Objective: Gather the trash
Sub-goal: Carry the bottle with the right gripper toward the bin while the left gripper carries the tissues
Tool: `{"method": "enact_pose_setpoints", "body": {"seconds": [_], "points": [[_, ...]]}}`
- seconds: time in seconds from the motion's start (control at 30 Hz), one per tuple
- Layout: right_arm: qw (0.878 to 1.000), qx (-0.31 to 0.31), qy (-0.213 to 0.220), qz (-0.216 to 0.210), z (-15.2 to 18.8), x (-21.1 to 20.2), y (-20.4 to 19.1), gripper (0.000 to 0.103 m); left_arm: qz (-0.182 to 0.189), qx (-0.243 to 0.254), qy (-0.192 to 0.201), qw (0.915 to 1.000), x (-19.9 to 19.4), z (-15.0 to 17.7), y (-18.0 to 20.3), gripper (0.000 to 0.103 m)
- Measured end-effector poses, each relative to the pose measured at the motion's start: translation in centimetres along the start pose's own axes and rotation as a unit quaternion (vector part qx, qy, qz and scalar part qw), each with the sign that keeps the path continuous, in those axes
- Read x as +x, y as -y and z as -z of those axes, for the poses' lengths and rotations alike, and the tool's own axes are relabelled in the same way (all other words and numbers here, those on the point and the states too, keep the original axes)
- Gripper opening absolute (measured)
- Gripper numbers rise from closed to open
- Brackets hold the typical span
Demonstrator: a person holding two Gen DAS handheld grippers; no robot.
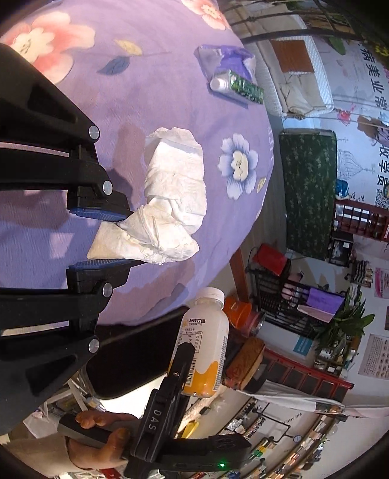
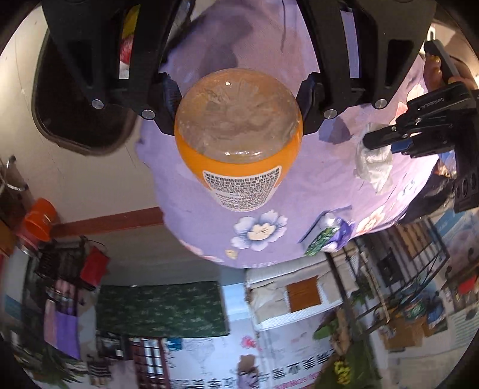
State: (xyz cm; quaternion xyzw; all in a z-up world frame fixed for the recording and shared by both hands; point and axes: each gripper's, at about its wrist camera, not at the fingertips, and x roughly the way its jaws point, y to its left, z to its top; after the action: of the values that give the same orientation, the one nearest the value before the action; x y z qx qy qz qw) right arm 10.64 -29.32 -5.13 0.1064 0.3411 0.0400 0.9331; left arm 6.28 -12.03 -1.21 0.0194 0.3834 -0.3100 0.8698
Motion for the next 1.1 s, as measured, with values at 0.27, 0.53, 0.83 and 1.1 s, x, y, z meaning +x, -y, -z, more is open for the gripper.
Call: {"method": "enact_pose_setpoints", "body": {"seconds": [0.27,0.53,0.83,1.1], "points": [[0.997,0.061,0.022,0.046,3.3,-3.9,4.3,0.062,0.028,0.013,-0.002,0.9995,0.7,0.8,3.6,0.021],[0.99,0.102,0.016,0.098,6.3,-6.1,8.5,0.062,0.06,0.05,-0.005,0.9969,1.8,0.9,7.2,0.021],[0.981,0.14,-0.051,0.126,9.1,-3.9,13.4,0.062,0.071,0.075,-0.009,0.9946,2.7,1.4,9.4,0.021],[0.972,0.105,-0.152,0.145,9.5,1.5,15.0,0.062,0.074,0.078,-0.017,0.994,2.8,1.8,9.9,0.021]]}}
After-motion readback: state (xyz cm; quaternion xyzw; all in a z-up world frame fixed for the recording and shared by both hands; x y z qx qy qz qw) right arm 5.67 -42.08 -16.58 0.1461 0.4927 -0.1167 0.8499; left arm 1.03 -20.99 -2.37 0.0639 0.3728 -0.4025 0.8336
